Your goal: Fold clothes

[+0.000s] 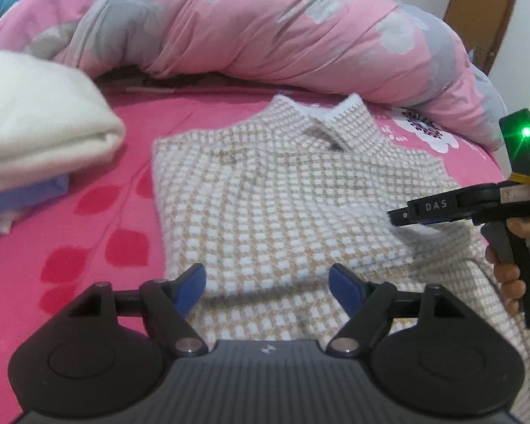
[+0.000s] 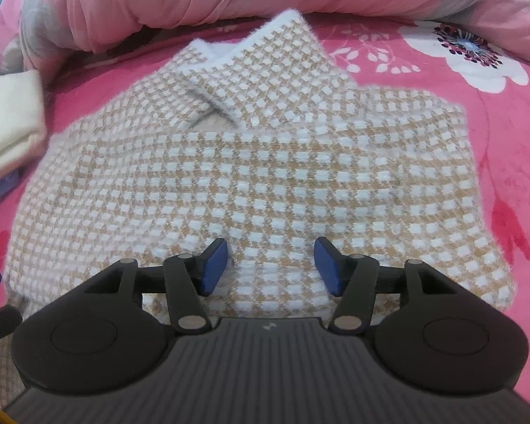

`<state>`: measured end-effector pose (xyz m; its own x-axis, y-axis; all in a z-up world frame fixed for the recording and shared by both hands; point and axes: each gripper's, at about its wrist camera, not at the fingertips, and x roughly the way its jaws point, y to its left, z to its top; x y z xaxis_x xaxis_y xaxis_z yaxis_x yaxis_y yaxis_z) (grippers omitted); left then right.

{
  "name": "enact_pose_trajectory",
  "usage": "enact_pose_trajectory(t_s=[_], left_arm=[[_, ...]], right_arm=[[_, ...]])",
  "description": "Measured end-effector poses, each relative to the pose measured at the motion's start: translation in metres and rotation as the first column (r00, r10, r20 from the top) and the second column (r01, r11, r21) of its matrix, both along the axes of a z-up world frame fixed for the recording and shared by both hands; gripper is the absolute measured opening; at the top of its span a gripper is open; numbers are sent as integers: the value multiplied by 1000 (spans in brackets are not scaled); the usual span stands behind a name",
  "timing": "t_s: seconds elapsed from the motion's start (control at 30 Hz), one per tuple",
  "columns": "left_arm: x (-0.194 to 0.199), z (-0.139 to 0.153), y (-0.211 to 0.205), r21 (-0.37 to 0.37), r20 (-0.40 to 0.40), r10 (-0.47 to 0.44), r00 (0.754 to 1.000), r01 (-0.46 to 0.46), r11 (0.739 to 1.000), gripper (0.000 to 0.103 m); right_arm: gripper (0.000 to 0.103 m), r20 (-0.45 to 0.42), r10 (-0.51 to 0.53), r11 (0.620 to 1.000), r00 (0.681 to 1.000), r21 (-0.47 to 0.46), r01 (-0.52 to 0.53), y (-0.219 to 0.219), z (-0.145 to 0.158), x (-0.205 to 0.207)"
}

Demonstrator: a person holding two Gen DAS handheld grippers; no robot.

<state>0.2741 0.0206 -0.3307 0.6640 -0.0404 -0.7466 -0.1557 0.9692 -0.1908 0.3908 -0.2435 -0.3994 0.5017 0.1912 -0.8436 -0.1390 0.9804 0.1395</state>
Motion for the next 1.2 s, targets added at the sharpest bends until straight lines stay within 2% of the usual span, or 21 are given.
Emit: enact_pose_trajectory(t_s=[0.17, 0.33, 0.4, 0.53, 1.0, 1.2], left_arm=[[-9, 5, -5, 0, 20, 3, 1000, -3, 1000, 89], [-16, 8, -2, -10, 26, 38, 999, -38, 999, 92], [-18, 9, 1, -25, 27, 54, 998, -53, 998, 93], [-23, 14, 3, -50, 43, 52, 998, -50, 998, 95], [-42, 21, 4, -63, 89, 89, 992, -84, 994, 100], [-48, 20, 6, -68, 85, 111, 990, -106, 992, 100]], right_arm=[[66, 0, 9, 1000, 1000, 4, -9, 0, 0, -2], [91, -15, 41, 998, 999, 45, -41, 0, -2, -2], [92, -14, 46, 998, 999, 37, -45, 3, -2, -3], [102, -17, 23, 999, 1000, 46, -22, 3, -4, -5], [102, -5, 14, 999, 1000, 32, -14, 6, -6, -9], [102, -13, 18, 999, 1000, 51, -17, 2, -6, -9]])
